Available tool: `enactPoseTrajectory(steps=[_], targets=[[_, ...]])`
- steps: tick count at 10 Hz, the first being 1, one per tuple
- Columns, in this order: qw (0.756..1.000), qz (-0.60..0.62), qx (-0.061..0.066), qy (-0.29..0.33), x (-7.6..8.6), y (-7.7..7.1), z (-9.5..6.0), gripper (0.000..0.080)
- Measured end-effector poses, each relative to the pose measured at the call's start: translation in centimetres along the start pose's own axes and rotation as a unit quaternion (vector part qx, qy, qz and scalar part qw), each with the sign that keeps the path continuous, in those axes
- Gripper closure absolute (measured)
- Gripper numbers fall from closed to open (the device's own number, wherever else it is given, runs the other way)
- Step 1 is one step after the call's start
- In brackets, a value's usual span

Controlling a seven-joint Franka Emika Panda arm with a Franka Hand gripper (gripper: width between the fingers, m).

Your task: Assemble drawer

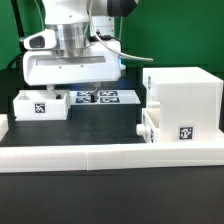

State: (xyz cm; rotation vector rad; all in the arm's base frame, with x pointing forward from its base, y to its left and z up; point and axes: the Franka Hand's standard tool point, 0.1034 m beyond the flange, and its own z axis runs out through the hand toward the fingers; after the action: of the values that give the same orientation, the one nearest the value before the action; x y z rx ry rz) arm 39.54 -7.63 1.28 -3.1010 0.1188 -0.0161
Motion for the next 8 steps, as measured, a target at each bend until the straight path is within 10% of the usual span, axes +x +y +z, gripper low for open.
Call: enactPoseTrajectory(steps=[6,8], targets=[[0.998,-0.057,-0.005,0.002,-0.31,1.23,0.68,0.0179],[0.998,-0.057,-0.005,0.002,-0.30,1.21,0.68,0.0467]])
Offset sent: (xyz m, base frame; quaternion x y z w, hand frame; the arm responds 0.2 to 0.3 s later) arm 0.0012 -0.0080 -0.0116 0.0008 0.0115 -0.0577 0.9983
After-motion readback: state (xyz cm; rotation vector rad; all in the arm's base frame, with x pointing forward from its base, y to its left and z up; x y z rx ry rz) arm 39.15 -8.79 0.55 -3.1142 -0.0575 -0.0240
